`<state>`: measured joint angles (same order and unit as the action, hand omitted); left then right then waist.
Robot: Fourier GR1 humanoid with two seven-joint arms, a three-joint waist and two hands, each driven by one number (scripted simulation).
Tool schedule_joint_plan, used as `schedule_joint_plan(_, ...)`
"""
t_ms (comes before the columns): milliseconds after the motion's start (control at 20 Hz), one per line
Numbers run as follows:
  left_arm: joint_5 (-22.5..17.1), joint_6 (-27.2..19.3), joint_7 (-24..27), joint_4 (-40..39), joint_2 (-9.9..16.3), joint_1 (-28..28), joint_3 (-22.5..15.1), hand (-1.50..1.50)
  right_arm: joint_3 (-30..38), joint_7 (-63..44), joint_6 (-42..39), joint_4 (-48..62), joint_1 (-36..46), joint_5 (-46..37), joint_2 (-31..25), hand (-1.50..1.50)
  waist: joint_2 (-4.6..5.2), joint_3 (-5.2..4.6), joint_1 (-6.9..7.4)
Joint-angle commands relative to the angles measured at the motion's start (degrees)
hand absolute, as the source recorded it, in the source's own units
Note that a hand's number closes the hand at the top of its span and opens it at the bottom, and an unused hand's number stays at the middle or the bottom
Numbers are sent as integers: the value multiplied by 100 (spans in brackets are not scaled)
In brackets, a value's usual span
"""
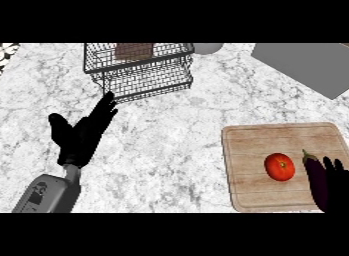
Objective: Pick the eggplant from the cutting board and place it in the tiered basket
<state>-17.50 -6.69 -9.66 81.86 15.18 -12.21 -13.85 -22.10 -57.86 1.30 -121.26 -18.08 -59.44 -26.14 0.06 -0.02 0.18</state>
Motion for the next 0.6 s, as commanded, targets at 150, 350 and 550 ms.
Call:
schedule_joint_plan(150,235,180,83,22,-118,193,174,0,-89,-28,203,783,74,-695,537,-150,-9,2,-29)
schedule_joint_plan(350,114,519,-26,-325,-118,-238,526,0,295,225,330,679,-123,-710,464,-150,-7,2,-63)
schedule_joint_plan(550,351,502,-90,188,-138,238,493,0,822,714,417,1107,54,-415,454,-150,-9,3,-35)
